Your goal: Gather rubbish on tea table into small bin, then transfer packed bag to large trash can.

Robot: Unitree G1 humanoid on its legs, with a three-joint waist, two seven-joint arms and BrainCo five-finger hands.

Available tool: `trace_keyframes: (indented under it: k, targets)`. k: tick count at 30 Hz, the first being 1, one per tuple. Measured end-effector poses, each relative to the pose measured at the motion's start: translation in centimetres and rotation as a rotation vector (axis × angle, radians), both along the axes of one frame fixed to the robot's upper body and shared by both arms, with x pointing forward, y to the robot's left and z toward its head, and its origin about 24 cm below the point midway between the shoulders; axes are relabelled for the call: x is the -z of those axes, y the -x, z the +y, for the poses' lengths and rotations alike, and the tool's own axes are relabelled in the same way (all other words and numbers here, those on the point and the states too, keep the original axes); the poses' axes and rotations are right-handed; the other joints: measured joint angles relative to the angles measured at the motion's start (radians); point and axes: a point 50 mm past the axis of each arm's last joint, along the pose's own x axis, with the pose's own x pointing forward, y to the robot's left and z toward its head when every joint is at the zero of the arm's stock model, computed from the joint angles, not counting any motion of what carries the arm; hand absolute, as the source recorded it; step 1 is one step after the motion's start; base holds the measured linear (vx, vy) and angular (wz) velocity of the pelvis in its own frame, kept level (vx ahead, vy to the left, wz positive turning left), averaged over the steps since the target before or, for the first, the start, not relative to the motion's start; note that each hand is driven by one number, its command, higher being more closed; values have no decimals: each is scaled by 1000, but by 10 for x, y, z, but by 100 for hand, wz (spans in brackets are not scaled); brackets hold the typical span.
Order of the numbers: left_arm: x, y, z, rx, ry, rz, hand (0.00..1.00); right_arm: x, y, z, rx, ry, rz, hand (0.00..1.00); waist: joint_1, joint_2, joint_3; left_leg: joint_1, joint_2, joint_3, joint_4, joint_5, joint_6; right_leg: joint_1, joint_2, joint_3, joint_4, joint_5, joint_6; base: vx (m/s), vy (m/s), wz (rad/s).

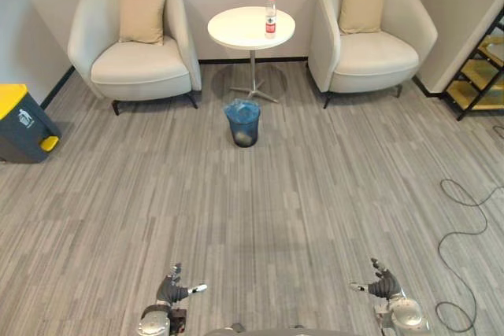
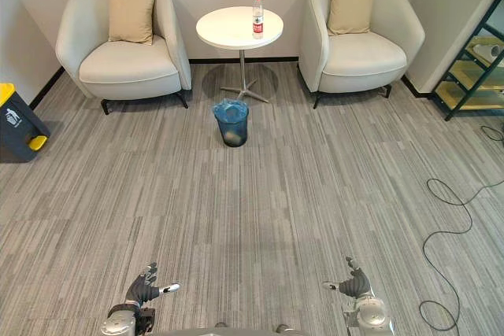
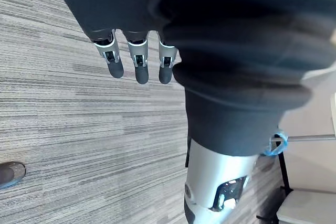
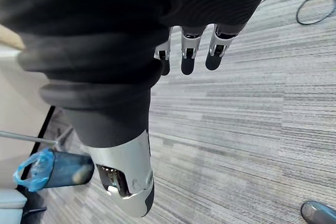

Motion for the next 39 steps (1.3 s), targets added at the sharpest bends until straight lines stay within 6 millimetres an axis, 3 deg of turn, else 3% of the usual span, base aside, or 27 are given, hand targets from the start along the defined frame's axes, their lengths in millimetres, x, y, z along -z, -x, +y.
trace_keyframes:
  k: [16, 20, 23, 25, 28, 30, 32, 34, 35, 36, 37, 38, 39]
  targets:
    - [0, -1, -7, -8, 31, -12, 0, 0, 4, -4, 21, 3, 7, 0, -4, 14, 6, -4, 5, 28, 0, -4, -1, -18, 3, 4, 3, -5, 6, -11, -13, -3]
    - [-1, -3, -8, -6, 31, -20, 0, -1, 1, -5, 43, -8, -10, 0, -4, 17, 10, -34, 12, 42, 32, -29, 36, -42, 7, 11, 9, -9, 0, -12, -14, -11]
    - [-3, -6, -8, -8, 28, -37, 0, -4, -10, -3, 55, -28, -41, 0, -1, 15, 17, -94, 21, 76, 114, -89, 41, -145, -13, 37, 162, -89, 9, 40, 22, -29]
    - [-4, -10, -9, 1, 30, -45, 0, -5, -12, -3, 76, -45, -50, 0, -3, 6, 35, -95, 14, 85, 170, -143, 50, -220, -59, 26, 366, -170, 59, 69, 47, -21]
    - [-6, -12, -7, 18, 9, -50, 0, -3, -11, 1, 83, -62, -47, 0, -17, 7, 54, -53, 8, 80, 185, -196, 77, -367, -138, -40, 708, -200, 77, 152, 49, -10]
    - [-10, -16, 0, 14, -11, -61, 0, -1, -11, 5, 75, -71, -37, 0, -30, 13, 70, -20, 24, 80, 184, -223, 65, -445, -163, -84, 723, -238, 55, 347, -4, 2]
    - [-13, -24, 0, 16, -15, -84, 0, -1, -11, 4, 82, -73, -36, 0, -39, 27, 95, 11, 63, 80, 180, -231, 36, -490, -157, -139, 607, -215, 45, 318, -44, 13]
    - [-16, -32, 1, 11, -20, -106, 0, -1, -13, 5, 87, -78, -40, 0, -57, 34, 114, 57, 97, 73, 146, -232, 0, -525, -138, -180, 400, -106, 45, 537, -139, 25]
    - [-18, -36, 1, 9, -25, -118, 0, -1, -14, 4, 96, -85, -45, 0, -65, 24, 123, 96, 109, 72, 121, -230, -29, -543, -131, -193, 281, -13, 48, 680, -244, 31]
    - [-19, -41, 0, 12, -23, -129, 0, -2, -13, 3, 99, -79, -42, 0, -74, 17, 127, 135, 121, 63, 106, -241, -62, -552, -133, -190, 238, 86, 29, 712, -298, 43]
    - [-19, -45, -6, 14, -9, -136, 0, -3, -14, -1, 105, -64, -47, 0, -83, 24, 129, 149, 152, 45, 118, -245, -93, -570, -135, -183, 341, 145, -37, 584, -269, 39]
    - [-20, -49, -8, 20, -5, -143, 0, -5, -17, -2, 107, -60, -55, 0, -82, 34, 134, 145, 168, 37, 147, -238, -108, -590, -137, -187, 422, 84, -63, 578, -336, 26]
    - [-21, -53, -10, 28, -2, -152, 0, -6, -21, -1, 105, -64, -66, 0, -81, 45, 139, 115, 207, 25, 264, -210, -147, -595, -136, -197, 516, -5, -71, 460, -313, 5]
